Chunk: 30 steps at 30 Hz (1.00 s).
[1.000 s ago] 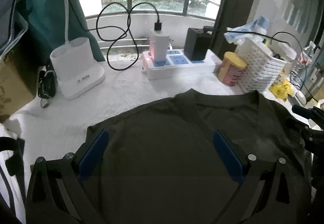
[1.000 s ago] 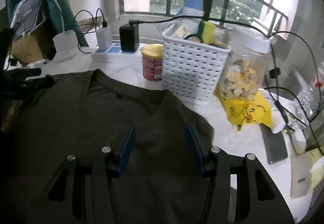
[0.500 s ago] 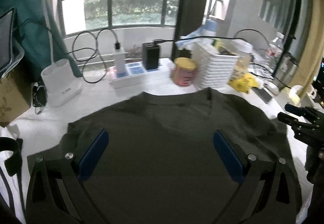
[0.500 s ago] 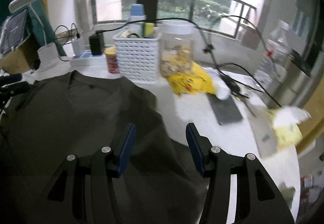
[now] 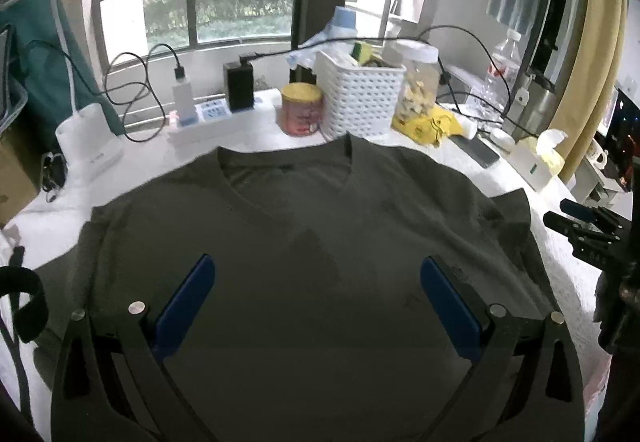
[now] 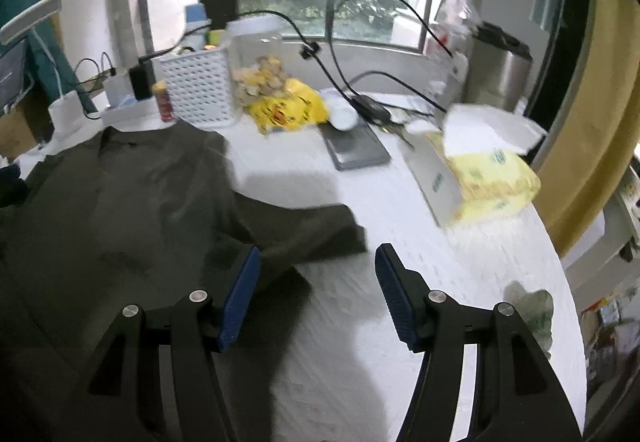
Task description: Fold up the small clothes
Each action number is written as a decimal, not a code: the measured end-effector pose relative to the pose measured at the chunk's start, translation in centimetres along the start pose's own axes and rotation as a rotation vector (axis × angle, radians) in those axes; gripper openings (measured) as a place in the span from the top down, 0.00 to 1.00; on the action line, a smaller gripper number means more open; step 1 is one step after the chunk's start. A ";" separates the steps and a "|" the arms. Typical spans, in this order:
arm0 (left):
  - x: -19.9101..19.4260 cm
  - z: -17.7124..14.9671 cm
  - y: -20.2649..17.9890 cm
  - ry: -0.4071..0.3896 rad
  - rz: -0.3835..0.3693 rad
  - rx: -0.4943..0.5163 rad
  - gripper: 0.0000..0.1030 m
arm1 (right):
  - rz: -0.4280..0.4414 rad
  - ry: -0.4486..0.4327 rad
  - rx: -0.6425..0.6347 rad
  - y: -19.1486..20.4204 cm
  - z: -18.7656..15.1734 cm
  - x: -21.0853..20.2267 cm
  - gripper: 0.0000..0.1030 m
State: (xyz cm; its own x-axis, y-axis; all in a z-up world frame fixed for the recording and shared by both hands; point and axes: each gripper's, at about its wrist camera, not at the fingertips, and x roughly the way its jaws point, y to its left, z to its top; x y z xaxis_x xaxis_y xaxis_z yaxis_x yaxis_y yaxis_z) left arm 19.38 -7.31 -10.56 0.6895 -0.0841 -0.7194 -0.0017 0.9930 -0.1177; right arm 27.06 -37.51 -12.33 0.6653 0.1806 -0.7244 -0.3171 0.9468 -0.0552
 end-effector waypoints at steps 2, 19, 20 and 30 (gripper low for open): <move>0.4 -0.1 -0.7 0.011 0.006 0.006 0.02 | 0.005 0.010 0.023 -1.1 -0.3 0.5 0.38; 3.6 0.7 -2.4 0.075 0.040 0.027 0.02 | 0.244 0.077 0.118 -3.0 0.9 6.8 0.39; 3.6 0.7 -2.3 0.075 0.040 0.027 0.02 | 0.258 0.080 0.119 -2.8 1.0 7.0 0.39; 2.6 0.7 -0.5 0.054 0.037 0.000 0.02 | 0.328 0.081 0.057 0.6 2.1 8.0 0.90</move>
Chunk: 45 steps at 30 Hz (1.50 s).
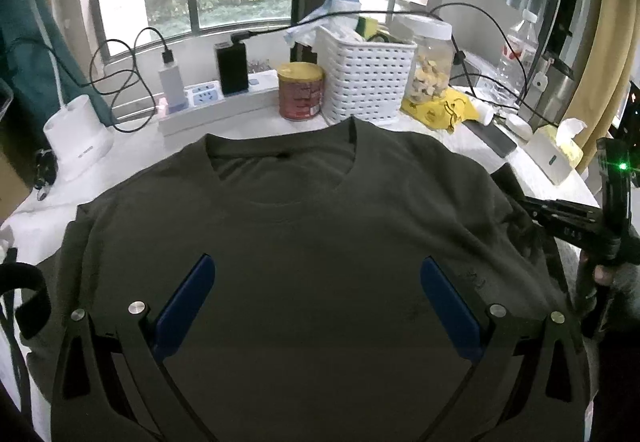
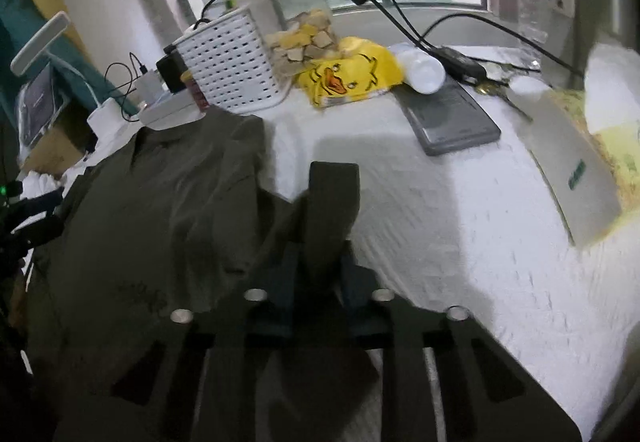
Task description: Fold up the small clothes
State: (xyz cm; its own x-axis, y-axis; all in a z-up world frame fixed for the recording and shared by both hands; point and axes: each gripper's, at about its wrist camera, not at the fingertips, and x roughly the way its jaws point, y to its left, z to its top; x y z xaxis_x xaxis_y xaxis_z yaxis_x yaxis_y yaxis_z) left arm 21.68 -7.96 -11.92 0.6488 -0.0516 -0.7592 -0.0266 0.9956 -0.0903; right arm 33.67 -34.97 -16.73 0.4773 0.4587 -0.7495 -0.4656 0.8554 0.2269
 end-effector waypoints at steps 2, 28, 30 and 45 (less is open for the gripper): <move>-0.5 -0.1 0.5 -0.009 0.002 -0.005 0.02 | -0.020 -0.022 -0.001 0.4 0.2 -0.6 0.91; -5.3 -3.1 8.3 -0.105 0.044 -0.094 0.02 | -0.134 -0.133 -0.083 9.4 1.5 -5.7 0.91; -5.4 -3.5 9.1 -0.104 0.046 -0.103 0.02 | -0.124 -0.112 -0.082 10.1 1.3 -4.7 0.91; -5.8 -5.4 11.3 -0.083 0.057 -0.148 0.02 | -0.127 -0.035 -0.053 8.5 -2.1 -4.9 0.51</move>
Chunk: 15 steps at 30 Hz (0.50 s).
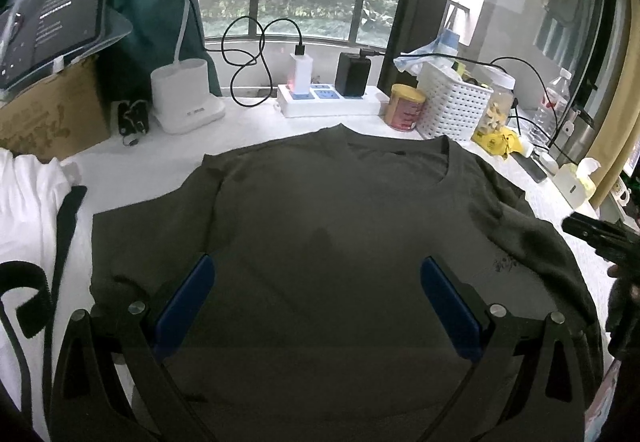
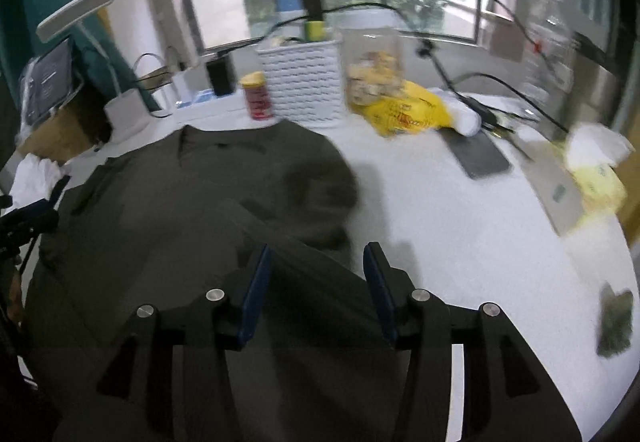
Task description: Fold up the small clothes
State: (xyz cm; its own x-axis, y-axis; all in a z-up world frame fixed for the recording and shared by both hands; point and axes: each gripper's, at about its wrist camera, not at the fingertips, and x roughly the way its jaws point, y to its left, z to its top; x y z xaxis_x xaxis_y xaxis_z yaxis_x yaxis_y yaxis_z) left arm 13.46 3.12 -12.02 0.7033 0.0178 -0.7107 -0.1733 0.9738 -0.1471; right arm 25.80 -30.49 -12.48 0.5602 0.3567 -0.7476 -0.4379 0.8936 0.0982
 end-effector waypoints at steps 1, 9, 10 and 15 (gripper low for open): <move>0.1 -0.1 0.0 0.004 0.000 0.000 0.02 | -0.005 0.012 0.014 -0.8 -0.6 0.0 0.51; 0.2 -0.7 -1.1 0.032 0.005 0.020 0.02 | 0.038 0.095 0.101 -3.6 -3.0 1.7 0.51; 0.1 -0.7 -1.2 0.033 0.008 0.023 0.02 | 0.058 0.095 0.100 -3.4 -3.2 1.9 0.51; -0.3 -0.7 -1.6 0.033 0.023 0.037 0.02 | 0.073 0.018 0.024 -1.3 -3.0 0.6 0.95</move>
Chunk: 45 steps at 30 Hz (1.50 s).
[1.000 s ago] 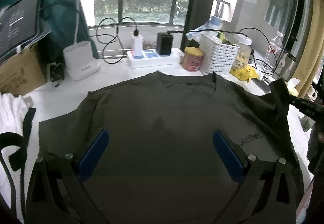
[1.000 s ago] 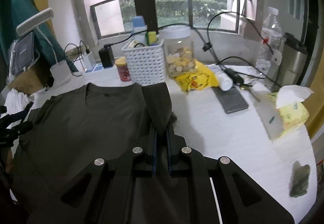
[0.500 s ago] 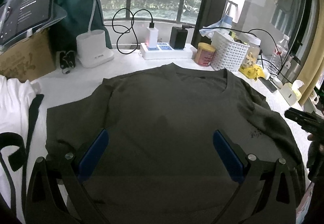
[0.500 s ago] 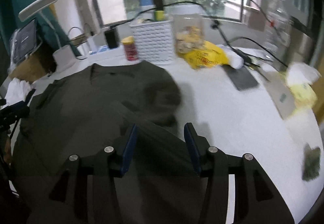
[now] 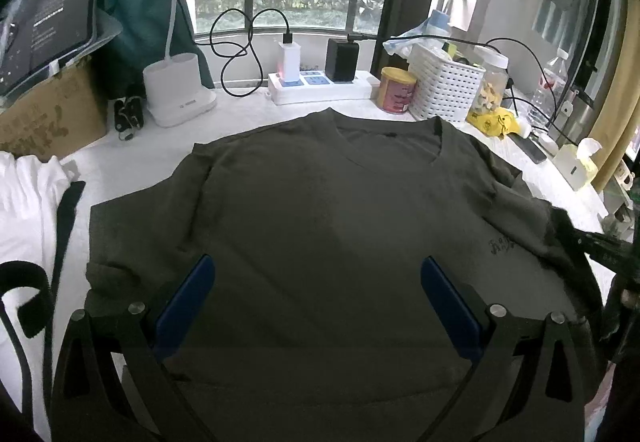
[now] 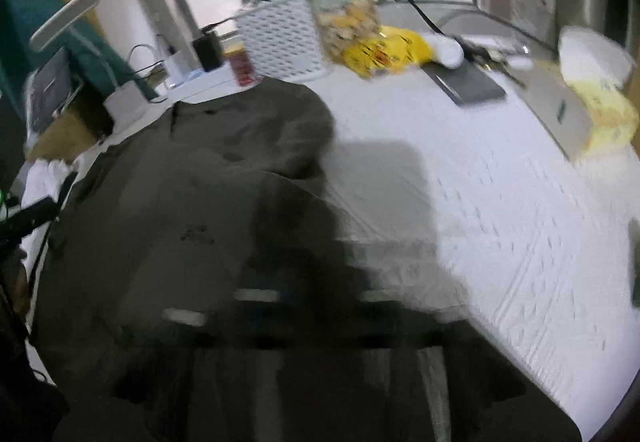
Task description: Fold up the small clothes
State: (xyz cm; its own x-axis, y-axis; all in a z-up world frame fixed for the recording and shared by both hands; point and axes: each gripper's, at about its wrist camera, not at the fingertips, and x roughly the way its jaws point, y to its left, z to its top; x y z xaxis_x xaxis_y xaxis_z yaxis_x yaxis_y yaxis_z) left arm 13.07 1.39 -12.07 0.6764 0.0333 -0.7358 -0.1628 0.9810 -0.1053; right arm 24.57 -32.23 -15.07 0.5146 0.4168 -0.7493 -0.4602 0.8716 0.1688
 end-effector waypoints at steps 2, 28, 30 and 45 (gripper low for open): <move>-0.3 0.0 -0.1 -0.005 0.003 0.001 0.02 | 0.016 -0.044 -0.041 1.1 0.2 -1.4 0.95; -0.9 -1.1 2.6 0.001 -0.024 -0.016 0.02 | 0.033 0.013 -0.193 6.6 0.1 -1.3 0.55; -0.5 -0.8 3.0 0.003 -0.015 -0.019 0.02 | 0.011 -0.001 -0.138 4.9 1.5 -0.9 0.55; 2.9 2.2 3.5 0.012 0.024 -0.026 0.02 | 0.155 0.125 0.011 -0.4 5.4 7.2 0.55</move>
State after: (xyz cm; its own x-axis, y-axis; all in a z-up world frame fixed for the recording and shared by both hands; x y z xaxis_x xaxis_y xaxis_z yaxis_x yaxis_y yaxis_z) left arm 16.01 5.31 -13.07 0.6633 0.0543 -0.7464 -0.1973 0.9748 -0.1044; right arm 32.35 -28.18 -17.12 0.3445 0.5112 -0.7874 -0.5186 0.8028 0.2943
